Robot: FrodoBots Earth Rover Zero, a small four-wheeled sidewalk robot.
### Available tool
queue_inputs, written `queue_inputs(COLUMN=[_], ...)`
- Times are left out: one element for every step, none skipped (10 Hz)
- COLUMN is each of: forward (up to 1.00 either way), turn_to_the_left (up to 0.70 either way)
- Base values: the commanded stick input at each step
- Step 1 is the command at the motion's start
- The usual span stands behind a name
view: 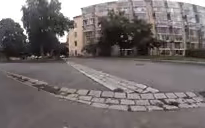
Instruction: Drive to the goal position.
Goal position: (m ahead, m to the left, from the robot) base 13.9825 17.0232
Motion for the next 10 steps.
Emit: queue_inputs(forward=[0.7,0.7,0.7,0.7,0.7,0.7,0.7,0.7,0.7,0.7], turn_to_the_left=[0.35,0.35,0.35,0.35,0.35,0.35,0.35,0.35,0.35,0.35])
